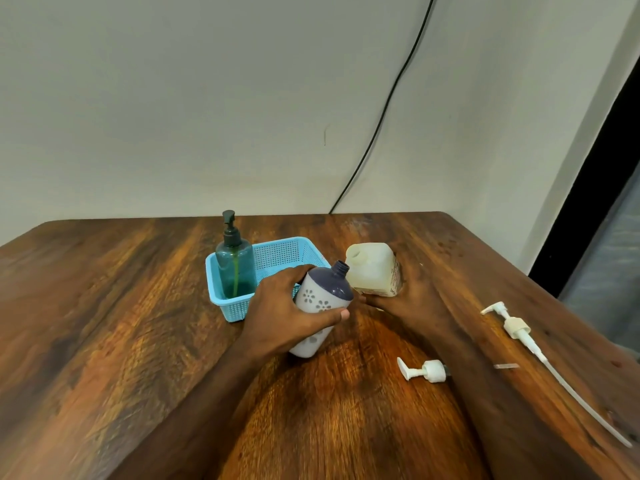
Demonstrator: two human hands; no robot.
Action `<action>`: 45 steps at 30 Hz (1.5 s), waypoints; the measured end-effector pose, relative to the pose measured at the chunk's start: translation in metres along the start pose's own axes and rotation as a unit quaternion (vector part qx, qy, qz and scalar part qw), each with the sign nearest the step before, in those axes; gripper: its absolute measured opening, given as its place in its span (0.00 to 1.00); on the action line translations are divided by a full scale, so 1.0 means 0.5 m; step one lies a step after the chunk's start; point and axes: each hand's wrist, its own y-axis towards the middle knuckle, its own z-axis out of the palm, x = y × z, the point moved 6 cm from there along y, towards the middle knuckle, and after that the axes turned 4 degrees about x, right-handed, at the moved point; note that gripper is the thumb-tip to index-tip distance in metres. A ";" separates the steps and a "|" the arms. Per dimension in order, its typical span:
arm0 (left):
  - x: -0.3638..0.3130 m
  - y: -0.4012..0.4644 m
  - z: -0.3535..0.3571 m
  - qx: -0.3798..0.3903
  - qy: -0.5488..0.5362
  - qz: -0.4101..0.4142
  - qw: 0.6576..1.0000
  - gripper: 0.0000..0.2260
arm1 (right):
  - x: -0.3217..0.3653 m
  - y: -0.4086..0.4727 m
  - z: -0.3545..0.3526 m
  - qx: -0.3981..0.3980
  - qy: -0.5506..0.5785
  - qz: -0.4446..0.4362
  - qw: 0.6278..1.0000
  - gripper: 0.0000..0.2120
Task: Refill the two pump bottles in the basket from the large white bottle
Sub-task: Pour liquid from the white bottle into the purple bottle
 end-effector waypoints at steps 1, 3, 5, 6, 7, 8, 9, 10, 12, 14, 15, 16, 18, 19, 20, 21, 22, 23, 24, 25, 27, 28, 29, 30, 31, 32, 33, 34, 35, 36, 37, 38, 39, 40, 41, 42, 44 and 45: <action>0.000 0.001 -0.001 0.002 0.002 -0.004 1.000 0.32 | -0.003 0.000 0.000 -0.003 -0.014 0.013 1.000 0.43; 0.000 0.001 -0.002 0.005 0.003 -0.008 1.000 0.33 | -0.001 -0.005 -0.001 -0.026 -0.024 0.003 0.999 0.42; 0.001 0.002 -0.002 0.006 0.006 -0.010 1.000 0.34 | 0.000 -0.008 0.000 -0.036 -0.028 -0.005 0.999 0.42; 0.001 0.002 -0.003 0.006 0.007 -0.010 1.000 0.34 | 0.003 -0.009 0.000 -0.039 -0.033 -0.009 0.999 0.42; 0.002 0.002 -0.003 0.008 0.007 -0.011 1.000 0.35 | 0.002 -0.008 0.000 -0.035 -0.039 -0.004 0.999 0.42; 0.003 0.003 -0.002 0.011 0.009 -0.012 1.000 0.35 | 0.003 -0.008 0.001 -0.028 -0.041 0.003 0.999 0.42; 0.004 0.003 -0.001 0.014 0.011 -0.014 1.000 0.36 | 0.000 -0.009 0.004 -0.012 -0.040 0.021 0.999 0.41; 0.005 0.003 0.000 0.018 0.015 -0.015 1.000 0.37 | -0.001 -0.011 0.007 -0.002 -0.040 0.030 0.999 0.41; 0.006 0.004 0.001 0.023 0.016 -0.017 0.999 0.38 | -0.002 -0.010 0.005 -0.015 -0.053 0.028 0.998 0.41; 0.006 0.004 0.003 0.026 0.017 -0.020 0.999 0.38 | -0.008 -0.005 0.007 0.010 -0.050 0.049 0.998 0.40; 0.006 0.005 0.004 0.028 0.019 -0.022 0.999 0.38 | -0.012 -0.002 0.014 0.052 -0.058 0.057 0.995 0.37; 0.007 0.005 0.005 0.029 0.021 -0.023 0.999 0.38 | -0.019 0.003 0.018 0.088 -0.057 0.065 0.992 0.34; 0.010 0.005 0.006 0.031 0.023 -0.026 0.999 0.38 | -0.025 0.008 0.014 0.069 -0.050 0.062 0.994 0.32; 0.011 0.005 0.007 0.031 0.022 -0.028 0.999 0.38 | -0.024 0.007 0.007 0.037 -0.046 0.058 0.997 0.35; 0.011 0.005 0.008 0.031 0.021 -0.028 0.999 0.38 | -0.025 0.002 0.007 0.021 -0.049 0.062 0.997 0.39; 0.012 0.005 0.009 0.030 0.019 -0.029 0.999 0.38 | -0.023 -0.002 0.010 0.028 -0.026 0.070 0.997 0.43; 0.013 0.006 0.009 0.030 0.018 -0.030 0.999 0.38 | -0.023 -0.005 0.015 0.040 -0.018 0.079 0.996 0.44; 0.014 0.006 0.009 0.030 0.018 -0.030 0.999 0.37 | -0.024 -0.004 0.014 0.035 -0.022 0.078 0.996 0.43; 0.015 0.006 0.009 0.030 0.019 -0.029 0.999 0.37 | -0.024 -0.004 0.012 0.029 -0.045 0.077 0.996 0.41; 0.016 0.006 0.009 0.031 0.019 -0.028 0.999 0.37 | -0.024 -0.004 0.011 0.028 -0.047 0.078 0.995 0.40; 0.017 0.006 0.009 0.031 0.018 -0.027 0.999 0.38 | -0.018 -0.007 0.009 0.020 -0.051 0.078 0.995 0.40; 0.016 0.005 0.009 0.030 0.017 -0.026 0.999 0.38 | -0.020 -0.006 0.007 0.010 -0.059 0.079 0.995 0.39; 0.016 0.005 0.009 0.030 0.017 -0.025 0.999 0.38 | -0.022 -0.006 0.007 0.006 -0.057 0.081 0.995 0.38; 0.015 0.005 0.010 0.030 0.017 -0.024 0.999 0.38 | -0.021 -0.008 0.008 0.011 -0.051 0.089 0.995 0.37; 0.016 0.005 0.011 0.031 0.017 -0.024 0.999 0.38 | -0.020 -0.007 0.008 0.018 -0.043 0.091 0.995 0.37; 0.017 0.005 0.011 0.032 0.017 -0.024 0.999 0.38 | -0.019 -0.009 0.007 0.019 -0.049 0.088 0.995 0.37; 0.018 0.005 0.011 0.032 0.017 -0.025 0.999 0.38 | -0.018 -0.009 0.006 0.012 -0.058 0.083 0.995 0.39; 0.019 0.004 0.011 0.031 0.016 -0.024 0.999 0.38 | -0.012 -0.013 0.003 0.003 -0.065 0.078 0.995 0.40; 0.019 0.004 0.011 0.031 0.017 -0.023 0.999 0.38 | -0.010 -0.013 0.000 -0.010 -0.067 0.069 0.995 0.41; 0.020 0.004 0.011 0.031 0.018 -0.022 0.999 0.38 | -0.008 -0.015 0.000 -0.013 -0.066 0.067 0.995 0.42; 0.020 0.005 0.011 0.031 0.019 -0.021 0.999 0.38 | -0.010 -0.012 -0.001 -0.001 -0.043 0.072 0.996 0.45; 0.020 0.005 0.011 0.031 0.018 -0.020 0.999 0.38 | -0.012 -0.012 0.003 0.021 -0.015 0.089 0.996 0.49; 0.021 0.005 0.011 0.031 0.016 -0.019 0.999 0.38 | -0.016 -0.010 0.006 0.038 -0.002 0.101 0.994 0.50; 0.021 0.005 0.011 0.030 0.014 -0.016 0.999 0.38 | -0.012 -0.010 0.005 0.039 -0.015 0.097 0.994 0.46; 0.021 0.004 0.011 0.028 0.010 -0.014 0.999 0.38 | -0.008 -0.008 -0.002 0.015 -0.039 0.078 0.996 0.40; 0.019 0.003 0.010 0.026 0.004 -0.010 1.000 0.38 | 0.001 -0.009 -0.011 -0.022 -0.069 0.043 0.996 0.35; 0.014 0.001 0.007 0.020 -0.009 0.000 1.000 0.35 | 0.019 -0.013 -0.020 -0.064 -0.093 0.007 0.994 0.35; 0.011 0.001 0.006 0.017 -0.014 0.004 1.000 0.34 | 0.020 -0.012 -0.019 -0.067 -0.090 0.009 0.994 0.36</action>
